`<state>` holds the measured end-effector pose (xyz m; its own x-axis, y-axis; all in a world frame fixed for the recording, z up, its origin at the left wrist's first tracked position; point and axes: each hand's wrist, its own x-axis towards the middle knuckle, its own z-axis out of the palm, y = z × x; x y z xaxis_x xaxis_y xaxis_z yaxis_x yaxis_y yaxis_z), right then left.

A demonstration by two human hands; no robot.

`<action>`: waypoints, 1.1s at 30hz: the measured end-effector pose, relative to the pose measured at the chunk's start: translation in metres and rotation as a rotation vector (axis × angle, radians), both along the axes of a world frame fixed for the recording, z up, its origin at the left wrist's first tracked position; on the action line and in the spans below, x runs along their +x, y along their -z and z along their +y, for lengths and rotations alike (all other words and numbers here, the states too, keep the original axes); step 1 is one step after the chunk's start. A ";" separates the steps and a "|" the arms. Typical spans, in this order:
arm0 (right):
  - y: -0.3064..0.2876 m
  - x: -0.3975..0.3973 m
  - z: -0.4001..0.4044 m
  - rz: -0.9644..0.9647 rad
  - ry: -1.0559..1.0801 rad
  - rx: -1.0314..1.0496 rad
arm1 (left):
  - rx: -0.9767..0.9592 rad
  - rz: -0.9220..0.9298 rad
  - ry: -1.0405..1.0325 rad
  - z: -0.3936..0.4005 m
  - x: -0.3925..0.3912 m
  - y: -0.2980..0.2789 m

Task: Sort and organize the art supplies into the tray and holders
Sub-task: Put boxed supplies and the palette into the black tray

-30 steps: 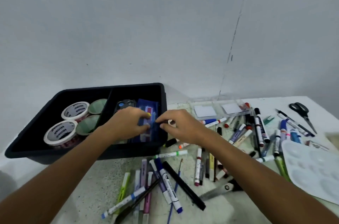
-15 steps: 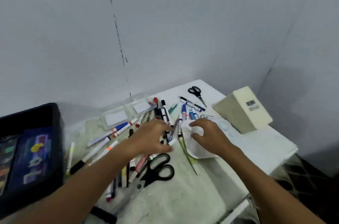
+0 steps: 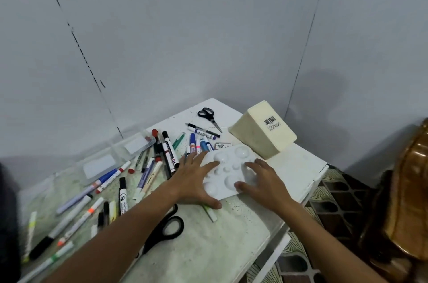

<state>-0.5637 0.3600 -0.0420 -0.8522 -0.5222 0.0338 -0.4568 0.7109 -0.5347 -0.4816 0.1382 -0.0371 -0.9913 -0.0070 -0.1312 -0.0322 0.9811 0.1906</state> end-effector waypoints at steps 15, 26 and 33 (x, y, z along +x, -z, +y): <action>-0.038 0.029 -0.099 -0.542 0.112 -1.097 | 0.228 0.274 -0.349 -0.064 0.098 -0.043; -0.045 0.096 -0.198 -1.308 -0.365 -1.021 | 1.528 0.245 -0.620 -0.091 0.190 -0.082; -0.065 0.130 -0.241 -1.226 -0.347 -0.892 | 1.475 0.652 -0.771 -0.118 0.252 -0.099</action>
